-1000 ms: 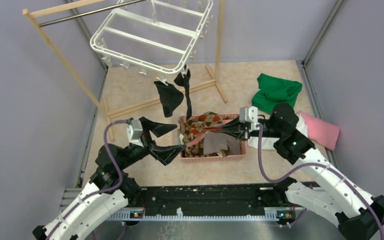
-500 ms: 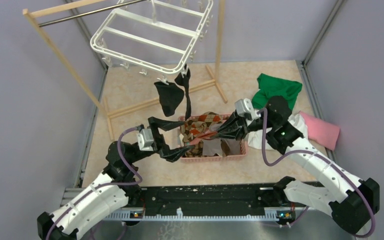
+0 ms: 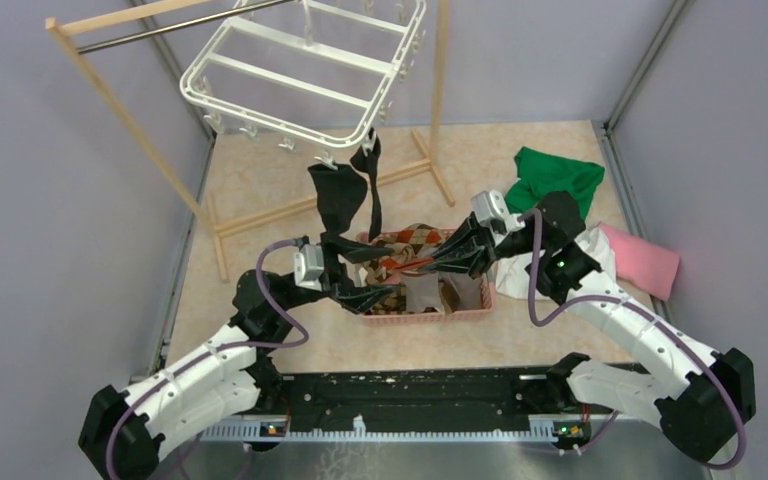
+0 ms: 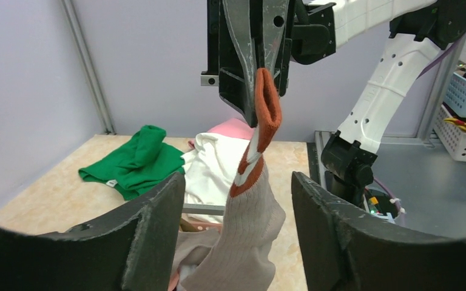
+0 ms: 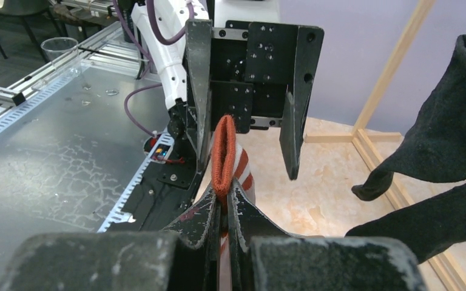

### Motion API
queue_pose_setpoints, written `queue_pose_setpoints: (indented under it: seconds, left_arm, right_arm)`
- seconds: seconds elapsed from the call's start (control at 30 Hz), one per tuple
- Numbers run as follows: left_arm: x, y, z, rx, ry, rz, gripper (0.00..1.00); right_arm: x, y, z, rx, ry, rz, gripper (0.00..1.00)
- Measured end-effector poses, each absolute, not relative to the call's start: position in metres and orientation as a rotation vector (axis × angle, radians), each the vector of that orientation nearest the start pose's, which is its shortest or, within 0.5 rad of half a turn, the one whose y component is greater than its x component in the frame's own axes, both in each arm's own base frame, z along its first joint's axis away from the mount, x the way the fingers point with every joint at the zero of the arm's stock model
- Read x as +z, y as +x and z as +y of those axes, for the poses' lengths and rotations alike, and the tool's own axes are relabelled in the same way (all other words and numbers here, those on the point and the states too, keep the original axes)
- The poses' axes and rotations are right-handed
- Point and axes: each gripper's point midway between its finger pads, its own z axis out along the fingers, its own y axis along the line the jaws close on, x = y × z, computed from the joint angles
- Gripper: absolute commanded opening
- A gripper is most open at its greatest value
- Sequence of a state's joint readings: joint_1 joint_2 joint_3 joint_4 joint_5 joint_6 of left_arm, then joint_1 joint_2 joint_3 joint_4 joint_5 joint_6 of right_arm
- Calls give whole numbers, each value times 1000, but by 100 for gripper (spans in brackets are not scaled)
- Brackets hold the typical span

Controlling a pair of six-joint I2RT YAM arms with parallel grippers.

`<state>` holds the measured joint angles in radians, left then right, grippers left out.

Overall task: Clip the socks to the hanger
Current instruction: Adjust the sock.

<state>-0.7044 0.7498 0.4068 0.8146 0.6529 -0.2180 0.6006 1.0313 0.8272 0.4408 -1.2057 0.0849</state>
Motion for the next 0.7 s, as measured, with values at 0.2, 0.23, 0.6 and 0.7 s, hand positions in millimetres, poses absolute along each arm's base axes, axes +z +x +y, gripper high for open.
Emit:
queue_pose_setpoints:
  seconds: [0.2,0.23,0.6,0.7]
  left_arm:
    - [322,142,-278,-1209,886,941,57]
    - [322,141,-278,-1216,889,934,56]
    - [336,133,-278,-1255,890,870,45]
    - [339,132,-278,-1261,888,860,45]
  right_arm:
    - [342,136,294,1333,-1354,911,0]
    - [342,136,294,1332,-1352,912,0]
    - [343,142,295,1307,-1326,927,0]
    - [343,146,296,1297,-1311,940,0]
